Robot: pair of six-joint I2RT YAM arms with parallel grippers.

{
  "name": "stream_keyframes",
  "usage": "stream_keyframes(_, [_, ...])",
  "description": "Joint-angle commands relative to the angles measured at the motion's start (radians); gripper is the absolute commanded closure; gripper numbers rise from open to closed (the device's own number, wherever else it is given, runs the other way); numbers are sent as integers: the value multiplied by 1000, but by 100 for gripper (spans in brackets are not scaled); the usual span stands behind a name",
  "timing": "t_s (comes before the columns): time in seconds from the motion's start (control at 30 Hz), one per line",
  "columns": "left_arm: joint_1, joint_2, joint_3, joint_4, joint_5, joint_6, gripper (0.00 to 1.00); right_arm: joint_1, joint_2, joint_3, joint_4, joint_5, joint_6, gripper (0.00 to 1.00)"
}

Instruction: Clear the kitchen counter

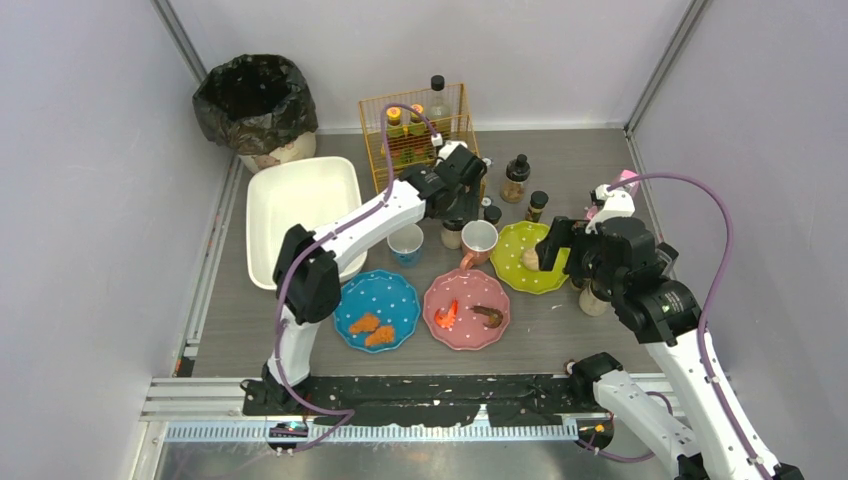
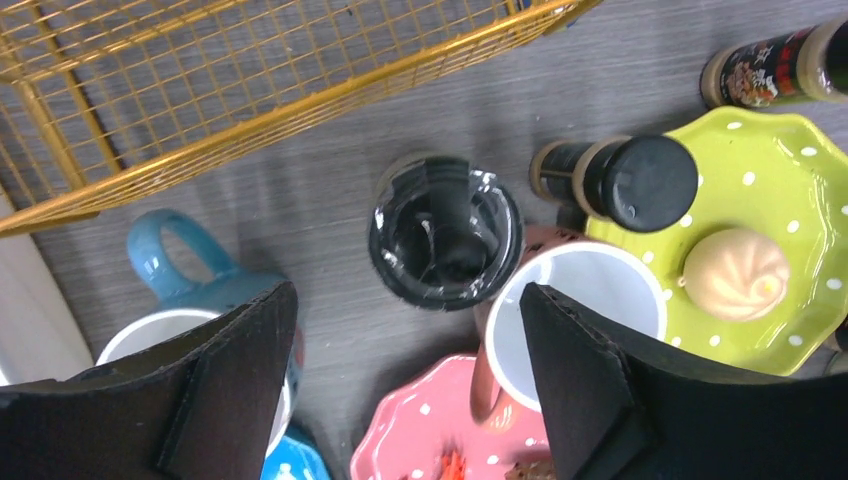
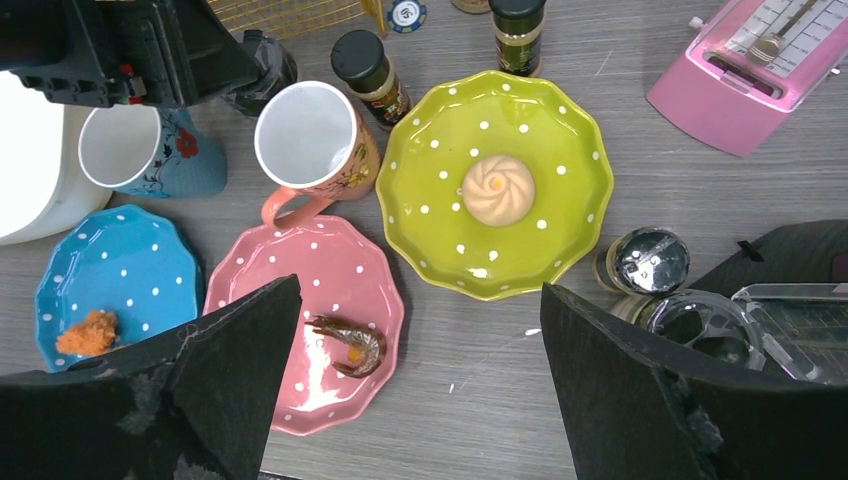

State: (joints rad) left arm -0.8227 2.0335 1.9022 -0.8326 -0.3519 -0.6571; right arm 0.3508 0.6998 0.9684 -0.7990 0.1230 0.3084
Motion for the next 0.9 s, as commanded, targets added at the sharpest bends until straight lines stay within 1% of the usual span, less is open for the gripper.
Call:
stream_keyframes(0.0, [0, 55, 65, 66, -41, -26, 18, 1, -20, 10, -9, 46, -16, 5])
stream_keyframes(0.1, [0, 95, 98, 64, -49, -32, 20, 2, -31, 7, -20, 72, -20, 5])
stream_keyframes(0.27, [2, 152, 139, 42, -43, -52, 27, 2, -42, 6, -39, 97, -20, 5])
stream_keyframes(0.43, [8, 152, 132, 33, -34, -66, 45, 2, -51, 6, -47, 113, -22, 5])
stream_keyframes(0.53, [11, 129, 131, 21, -31, -54, 62, 2, -50, 6, -48, 121, -25, 5])
stream_keyframes(0.7, [16, 47, 130, -13, -27, -5, 87, 3, -40, 7, -48, 128, -31, 5])
stream_keyframes(0.8, [22, -21, 138, -31, -14, 40, 95, 2, -30, 11, -48, 133, -35, 5])
stream_keyframes(0.87, [28, -61, 152, -43, -4, 70, 98, 1, -26, 14, -46, 137, -38, 5])
